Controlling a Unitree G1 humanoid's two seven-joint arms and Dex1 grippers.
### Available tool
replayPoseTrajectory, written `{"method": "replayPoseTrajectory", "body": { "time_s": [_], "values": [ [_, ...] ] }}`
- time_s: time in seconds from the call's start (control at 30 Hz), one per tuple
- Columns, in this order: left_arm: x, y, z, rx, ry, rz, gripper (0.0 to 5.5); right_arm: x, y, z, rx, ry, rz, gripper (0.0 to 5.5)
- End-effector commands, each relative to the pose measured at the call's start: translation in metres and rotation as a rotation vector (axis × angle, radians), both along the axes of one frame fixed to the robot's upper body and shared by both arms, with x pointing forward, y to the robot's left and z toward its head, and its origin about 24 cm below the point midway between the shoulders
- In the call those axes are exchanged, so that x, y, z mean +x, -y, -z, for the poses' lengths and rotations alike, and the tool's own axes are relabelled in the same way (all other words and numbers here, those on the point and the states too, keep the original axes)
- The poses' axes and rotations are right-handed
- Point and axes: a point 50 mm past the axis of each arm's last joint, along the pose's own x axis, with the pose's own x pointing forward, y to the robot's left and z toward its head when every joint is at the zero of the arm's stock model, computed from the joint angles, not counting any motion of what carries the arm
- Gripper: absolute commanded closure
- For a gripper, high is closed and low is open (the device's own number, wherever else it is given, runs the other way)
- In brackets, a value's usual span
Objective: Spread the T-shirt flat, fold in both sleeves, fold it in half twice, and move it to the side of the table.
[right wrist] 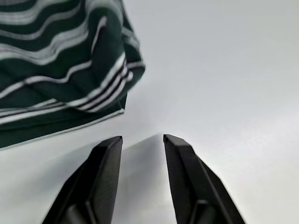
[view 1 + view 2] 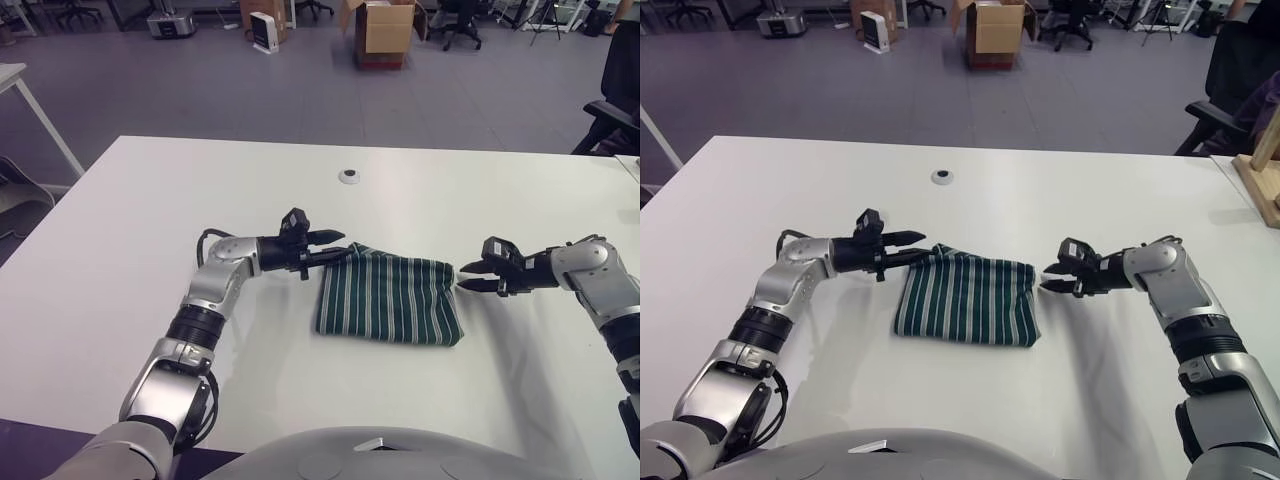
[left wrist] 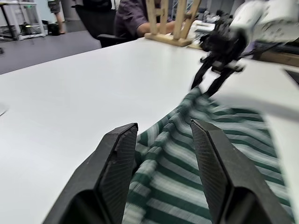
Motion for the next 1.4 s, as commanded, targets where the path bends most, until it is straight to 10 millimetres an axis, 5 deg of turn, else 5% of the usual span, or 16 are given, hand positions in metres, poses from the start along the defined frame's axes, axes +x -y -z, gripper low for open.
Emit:
{"method": "replayPoseTrajectory", "body": {
  "time_s": [0.03,0.13,0.27,0.33,0.47,0.63,0.73,0.83,0.93,1.03,1.4],
  "values": [
    [-0.019,0.012,0.03,0.151,-0.11,0.157,3.41,0.013,-0.009,-0.009,0.042,0.107,0.076,3.89],
    [0.003,0.004,0.04,0.192,-0.181,-0.012,3.41,0.015,-0.015,-0.008,0.063,0.112,0.083,3.89],
    [0.002,-0.04,0.092,0.569,-0.318,-0.208,3.41,0.004,-0.021,0.002,0.073,0.071,0.073,3.89],
    [-0.012,-0.089,0.115,0.737,-0.38,-0.371,3.41,0.003,-0.021,0.005,0.071,0.062,0.082,3.89],
    [-0.052,-0.187,0.129,0.847,-0.508,-0.768,3.41,-0.002,-0.017,0.009,0.081,0.078,0.145,3.89],
    [-0.124,-0.262,0.137,0.803,-0.663,-1.278,3.41,-0.005,-0.006,0.013,0.087,0.135,0.272,3.89],
    [-0.138,-0.24,0.139,0.598,-0.63,-1.587,3.41,-0.008,-0.007,0.017,0.097,0.15,0.31,3.89],
    [-0.116,-0.196,0.115,0.34,-0.478,-1.66,3.41,-0.007,-0.008,0.018,0.121,0.177,0.351,3.89],
    [-0.07,-0.183,0.033,0.103,-0.068,-1.637,3.41,0.017,-0.004,0.003,0.203,0.359,0.553,3.89],
    [-0.053,-0.175,-0.024,-0.024,0.163,-1.589,3.41,0.033,-0.003,0.002,0.25,0.514,0.763,3.89],
    [-0.013,-0.126,-0.035,0.099,0.326,-1.338,3.41,0.045,-0.035,0.017,0.393,0.702,0.947,3.89]
  ]
}}
